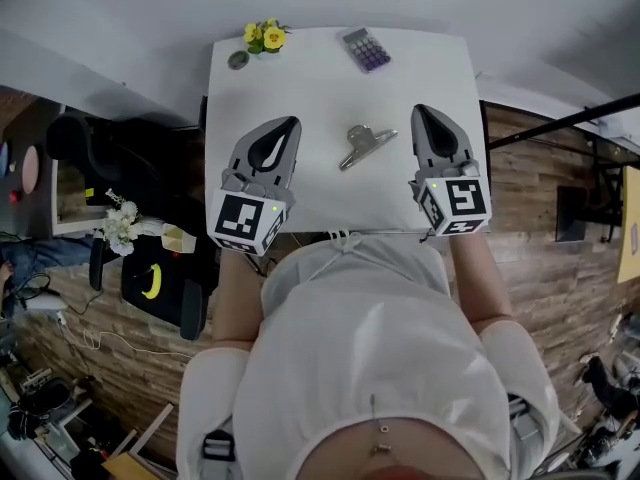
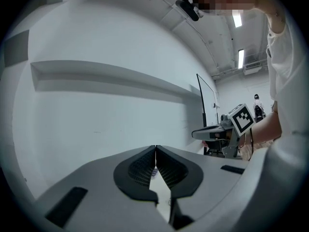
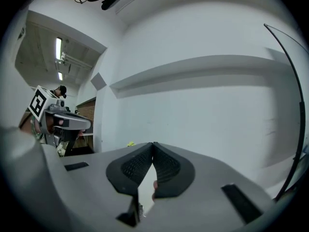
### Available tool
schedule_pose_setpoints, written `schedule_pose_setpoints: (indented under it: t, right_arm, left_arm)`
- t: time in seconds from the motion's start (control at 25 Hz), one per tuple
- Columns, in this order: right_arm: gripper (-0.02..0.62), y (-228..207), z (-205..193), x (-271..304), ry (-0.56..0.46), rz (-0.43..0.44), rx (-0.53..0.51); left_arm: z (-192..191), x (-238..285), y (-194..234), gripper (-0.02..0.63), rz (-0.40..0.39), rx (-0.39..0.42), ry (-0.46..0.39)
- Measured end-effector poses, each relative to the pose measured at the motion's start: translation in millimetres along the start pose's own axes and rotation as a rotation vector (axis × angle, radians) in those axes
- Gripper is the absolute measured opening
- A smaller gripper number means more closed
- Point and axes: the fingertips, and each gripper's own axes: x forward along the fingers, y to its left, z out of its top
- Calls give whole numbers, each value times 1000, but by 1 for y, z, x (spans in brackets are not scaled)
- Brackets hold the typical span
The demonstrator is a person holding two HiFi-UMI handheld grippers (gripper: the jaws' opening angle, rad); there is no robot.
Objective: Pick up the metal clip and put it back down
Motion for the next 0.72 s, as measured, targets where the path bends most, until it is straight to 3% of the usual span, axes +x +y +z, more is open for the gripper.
schedule_pose_setpoints:
  t: [0.32, 0.72]
  right_arm:
    - [2, 2, 5, -5, -19, 41, -38]
    - [0, -2, 4, -5, -15, 66, 34]
  left_arm:
    - [3, 6, -1, 18, 4, -19, -6]
    - [-2, 15, 4, 18, 15, -14, 12]
